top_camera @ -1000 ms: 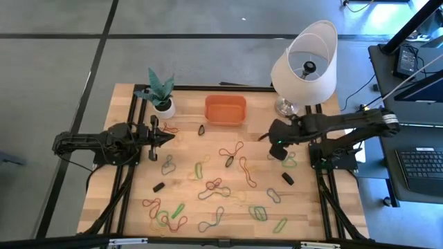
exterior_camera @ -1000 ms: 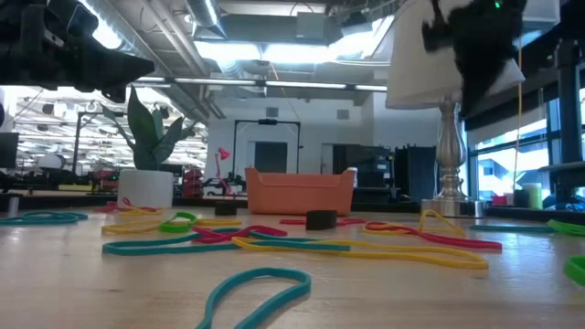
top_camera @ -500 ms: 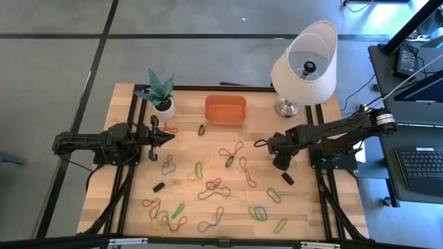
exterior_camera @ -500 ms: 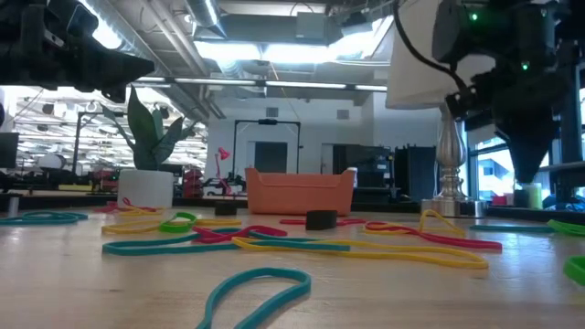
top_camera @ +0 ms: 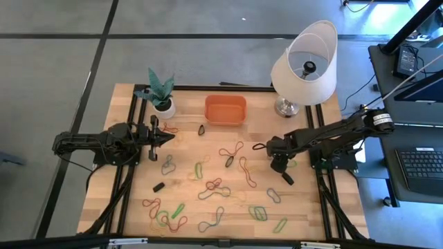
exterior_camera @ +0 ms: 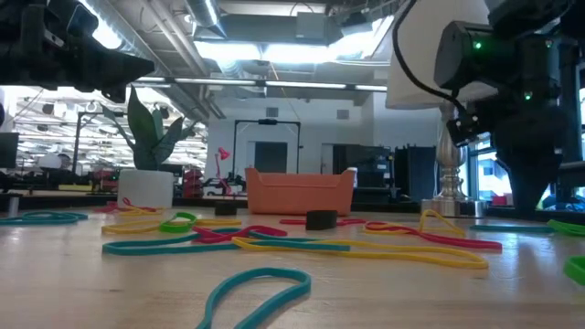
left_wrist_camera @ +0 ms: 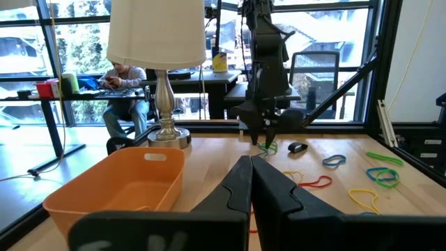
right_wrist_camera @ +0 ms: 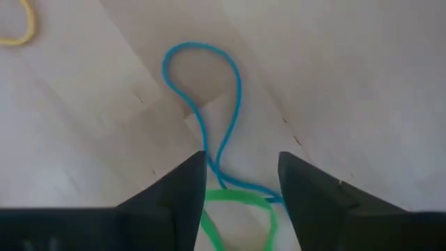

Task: Pick and place rubber bands into bin
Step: Put the blue rubber band into the bin

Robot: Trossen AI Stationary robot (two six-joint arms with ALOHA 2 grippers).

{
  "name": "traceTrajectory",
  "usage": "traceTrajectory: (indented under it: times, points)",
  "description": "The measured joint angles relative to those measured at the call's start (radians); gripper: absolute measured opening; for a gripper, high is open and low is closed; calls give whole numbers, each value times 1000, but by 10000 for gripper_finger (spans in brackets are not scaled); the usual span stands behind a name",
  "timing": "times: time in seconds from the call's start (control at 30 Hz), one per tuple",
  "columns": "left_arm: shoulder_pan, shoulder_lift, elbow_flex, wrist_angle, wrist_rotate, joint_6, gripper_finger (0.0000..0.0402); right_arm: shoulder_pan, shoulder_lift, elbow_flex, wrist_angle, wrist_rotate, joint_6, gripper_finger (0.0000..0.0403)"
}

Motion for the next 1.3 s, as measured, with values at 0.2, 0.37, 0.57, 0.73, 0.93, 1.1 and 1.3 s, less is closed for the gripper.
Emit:
traceTrajectory:
  times: [0.2,0.37,0.57,0.73,0.93,1.1,1.3]
  points:
    - [0,0,0,0,0,0,1,45,94,1,50,-1,-3,165]
    - [0,0,0,0,0,0,1,79,160,10,64,10,-1,150]
    - [0,0,0,0,0,0,1,82,166,25,69,-1,-4,42]
    - [0,0,0,0,0,0,1,74,136,78,-7,-6,-5,14]
    - [0,0,0,2,0,0,1,70,31,202,-199,41,22,4]
    - [0,0,0,0,0,0,1,70,-18,351,-367,125,80,2]
    - [0,0,0,6,0,0,1,67,-21,543,-442,221,100,1]
